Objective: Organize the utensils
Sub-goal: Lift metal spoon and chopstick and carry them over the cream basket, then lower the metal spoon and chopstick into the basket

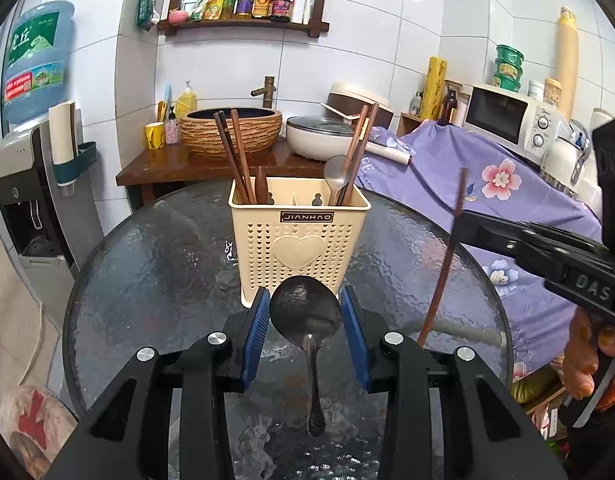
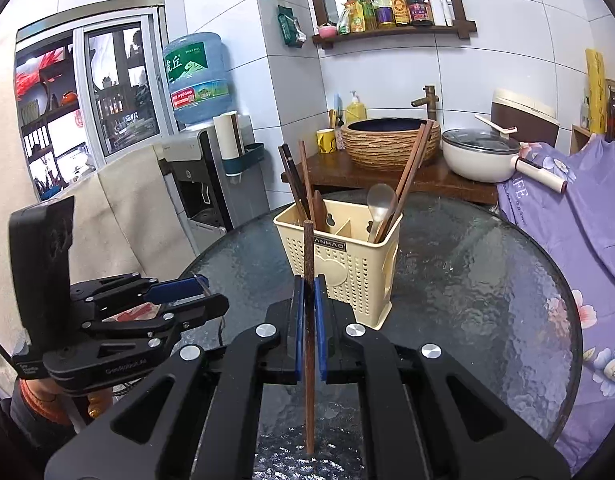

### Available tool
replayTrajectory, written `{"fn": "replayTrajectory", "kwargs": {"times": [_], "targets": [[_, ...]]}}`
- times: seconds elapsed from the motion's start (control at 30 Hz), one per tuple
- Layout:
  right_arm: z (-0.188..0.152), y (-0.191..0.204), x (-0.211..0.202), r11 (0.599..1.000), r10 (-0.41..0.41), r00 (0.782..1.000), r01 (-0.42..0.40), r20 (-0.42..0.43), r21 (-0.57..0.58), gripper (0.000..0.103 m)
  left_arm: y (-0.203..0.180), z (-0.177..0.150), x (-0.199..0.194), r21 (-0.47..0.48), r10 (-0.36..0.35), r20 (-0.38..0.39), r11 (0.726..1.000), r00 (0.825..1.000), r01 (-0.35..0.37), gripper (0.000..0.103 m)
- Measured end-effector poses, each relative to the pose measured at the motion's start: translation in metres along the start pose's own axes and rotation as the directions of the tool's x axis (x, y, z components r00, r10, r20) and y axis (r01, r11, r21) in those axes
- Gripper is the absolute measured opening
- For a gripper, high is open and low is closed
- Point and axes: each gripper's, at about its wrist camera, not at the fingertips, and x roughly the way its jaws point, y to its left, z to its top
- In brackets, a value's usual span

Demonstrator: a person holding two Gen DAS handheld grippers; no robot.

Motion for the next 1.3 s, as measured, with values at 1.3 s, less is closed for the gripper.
{"fn": "replayTrajectory", "kwargs": {"times": [1.3], "targets": [[0.136, -0.032, 0.070, 0.997, -0.073, 0.990, 0.077, 0.120, -0.023, 0.006, 0.039, 0.120, 0.089, -0.092, 0.097, 0.140, 0.992, 0.985, -0.084, 0.036]]}}
